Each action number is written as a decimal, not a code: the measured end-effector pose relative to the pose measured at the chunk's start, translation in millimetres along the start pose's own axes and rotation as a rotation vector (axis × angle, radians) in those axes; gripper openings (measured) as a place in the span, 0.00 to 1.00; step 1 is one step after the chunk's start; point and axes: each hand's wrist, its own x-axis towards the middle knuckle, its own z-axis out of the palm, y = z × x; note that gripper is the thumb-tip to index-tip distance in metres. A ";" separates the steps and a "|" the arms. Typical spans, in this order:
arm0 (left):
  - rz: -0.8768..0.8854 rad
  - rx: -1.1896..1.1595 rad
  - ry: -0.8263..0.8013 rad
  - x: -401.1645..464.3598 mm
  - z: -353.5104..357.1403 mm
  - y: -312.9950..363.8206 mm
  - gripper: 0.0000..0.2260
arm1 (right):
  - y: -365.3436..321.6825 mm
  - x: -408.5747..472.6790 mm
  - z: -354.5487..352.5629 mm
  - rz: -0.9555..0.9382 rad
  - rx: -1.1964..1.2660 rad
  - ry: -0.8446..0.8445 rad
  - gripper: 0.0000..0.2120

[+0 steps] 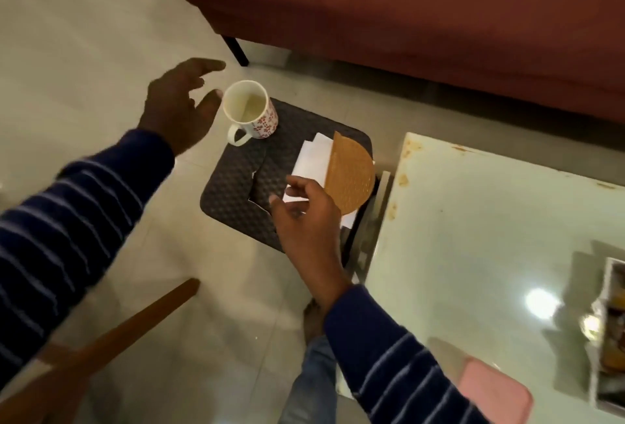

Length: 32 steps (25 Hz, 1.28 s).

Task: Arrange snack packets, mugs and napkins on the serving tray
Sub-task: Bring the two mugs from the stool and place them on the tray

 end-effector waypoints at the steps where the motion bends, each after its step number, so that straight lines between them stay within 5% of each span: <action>1: -0.075 -0.021 -0.061 22.2 -1.7 -7.6 0.15 | -2.2 13.6 19.6 -0.013 -0.007 -0.009 0.16; 10: -0.065 0.138 -0.442 88.1 56.0 -36.8 0.39 | 5.2 101.7 124.5 0.017 -0.047 0.086 0.15; 18: -0.081 0.150 -0.169 74.2 66.2 -35.9 0.35 | 9.4 119.8 122.0 -0.016 -0.088 0.035 0.11; 22: -0.296 0.000 -0.043 59.2 52.1 5.5 0.39 | -7.6 96.3 69.8 -0.144 -0.071 0.065 0.14; 26: -0.100 -0.119 0.017 25.9 47.4 80.0 0.35 | -22.9 80.3 -31.8 -0.277 -0.171 0.094 0.15; 32: 0.268 -0.425 -0.428 -28.7 72.6 211.8 0.34 | -29.1 24.8 -242.6 -0.383 -0.410 0.101 0.10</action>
